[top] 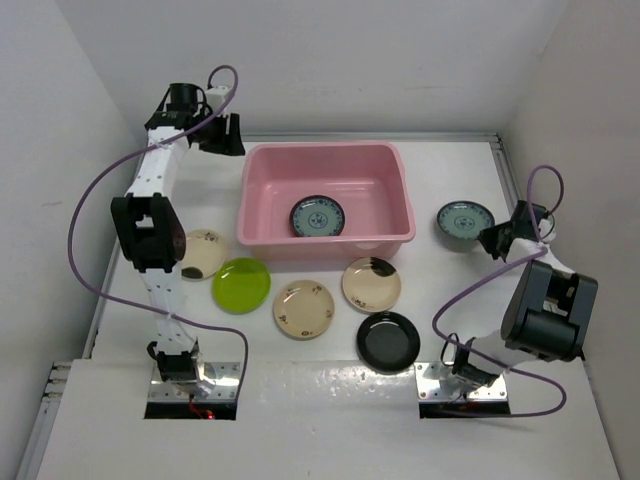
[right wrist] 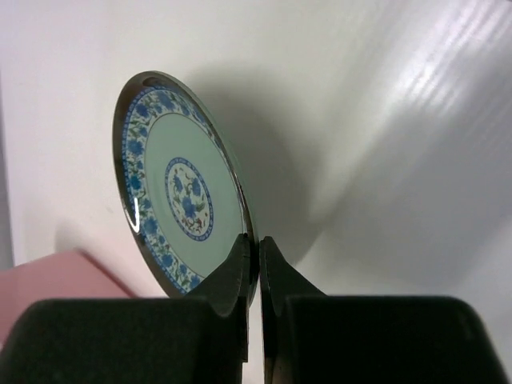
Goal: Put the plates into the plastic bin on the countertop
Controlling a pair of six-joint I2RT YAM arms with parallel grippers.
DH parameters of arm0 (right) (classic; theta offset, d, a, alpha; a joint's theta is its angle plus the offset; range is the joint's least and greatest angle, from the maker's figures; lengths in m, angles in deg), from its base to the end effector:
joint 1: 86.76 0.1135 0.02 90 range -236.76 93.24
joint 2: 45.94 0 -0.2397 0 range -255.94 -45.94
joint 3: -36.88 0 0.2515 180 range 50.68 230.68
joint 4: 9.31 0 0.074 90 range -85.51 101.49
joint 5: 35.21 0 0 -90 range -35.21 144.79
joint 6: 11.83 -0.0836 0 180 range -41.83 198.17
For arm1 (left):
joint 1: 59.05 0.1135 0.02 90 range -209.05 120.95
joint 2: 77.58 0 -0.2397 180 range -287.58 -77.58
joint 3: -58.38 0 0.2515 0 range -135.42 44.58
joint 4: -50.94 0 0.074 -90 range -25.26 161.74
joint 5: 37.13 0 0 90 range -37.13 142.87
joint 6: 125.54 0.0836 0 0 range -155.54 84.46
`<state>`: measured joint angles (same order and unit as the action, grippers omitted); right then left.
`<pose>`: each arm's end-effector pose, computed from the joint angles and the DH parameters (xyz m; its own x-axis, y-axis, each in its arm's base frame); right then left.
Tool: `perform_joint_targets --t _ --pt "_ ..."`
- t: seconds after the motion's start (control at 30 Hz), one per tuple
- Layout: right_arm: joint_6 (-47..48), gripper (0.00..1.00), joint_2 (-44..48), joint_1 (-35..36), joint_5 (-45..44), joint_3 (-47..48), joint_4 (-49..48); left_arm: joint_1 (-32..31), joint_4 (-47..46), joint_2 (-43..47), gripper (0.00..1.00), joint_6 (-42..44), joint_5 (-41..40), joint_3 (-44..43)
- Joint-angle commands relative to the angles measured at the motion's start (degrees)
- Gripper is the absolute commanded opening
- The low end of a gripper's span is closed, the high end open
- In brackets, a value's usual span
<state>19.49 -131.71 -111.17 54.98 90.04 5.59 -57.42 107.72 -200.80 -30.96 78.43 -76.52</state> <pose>0.2921 -0.1323 0.1008 0.0022 0.9371 -0.3490 0.7874 0.2135 0.5783 0.5039 -0.0217 0.2591 -0.6835 0.0526 -0.7280 0.3344 0.9091 -0.2483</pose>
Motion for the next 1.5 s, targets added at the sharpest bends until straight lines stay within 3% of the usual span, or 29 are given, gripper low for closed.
perform_joint_targets --t 0.0,0.23,0.33,0.37,0.53,0.63,0.87,1.17,1.23,1.27,1.33,1.4,1.47 --pt "-0.1 0.0 4.4 1.2 -1.0 3.8 -0.7 -0.3 -1.0 4.1 0.66 1.0 0.3 0.2" --pt "0.8 0.0 12.5 5.8 -2.6 9.9 -0.8 1.4 -1.0 4.7 0.66 1.0 -0.2 0.2" --pt "4.7 0.0 14.1 11.4 -2.5 14.5 -2.2 4.0 -1.0 5.3 0.66 1.0 -0.9 2.1" --pt "8.5 0.0 14.1 16.8 -1.9 16.5 -1.8 5.6 -1.5 5.9 0.66 1.0 -0.9 3.0" --pt "16.6 0.0 3.0 29.9 3.5 24.6 6.2 10.5 -2.1 8.0 0.67 1.6 -2.4 9.1" --pt "21.7 0.0 -6.3 39.7 4.2 34.9 12.6 12.9 -2.1 9.6 0.69 3.2 -4.9 13.9" --pt "23.7 0.0 -22.9 44.9 8.2 52.5 19.1 18.3 -3.7 11.3 0.71 4.2 -8.2 24.9" --pt "26.1 0.0 -35.8 46.5 11.5 59.6 23.9 21.3 -3.7 12.6 0.71 6.2 -7.2 28.7" --pt "27.1 0.09 -36.6 46.6 11.4 59.9 25.0 21.3 -3.7 13.2 0.72 6.9 -8.1 29.7" --pt "28.1 0.32 -37.5 47.0 11.6 60.0 26.6 21.3 -3.7 13.2 0.72 7.7 -8.1 30.8" --pt "29.1 0.52 -39.2 47.3 11.7 62.9 28.3 21.8 -3.7 13.2 0.8 8.4 -8.1 32.2" --pt "32.5 0.65 -41.6 48.0 11.5 66.2 32.6 21.8 -3.7 13.7 0.8 9.2 -8.1 33.6" --pt "34.7 0.69 -42.8 48.6 11.1 69.2 36.7 21.8 -2.5 13.7 0.8 10.6 -7.4 36.0"
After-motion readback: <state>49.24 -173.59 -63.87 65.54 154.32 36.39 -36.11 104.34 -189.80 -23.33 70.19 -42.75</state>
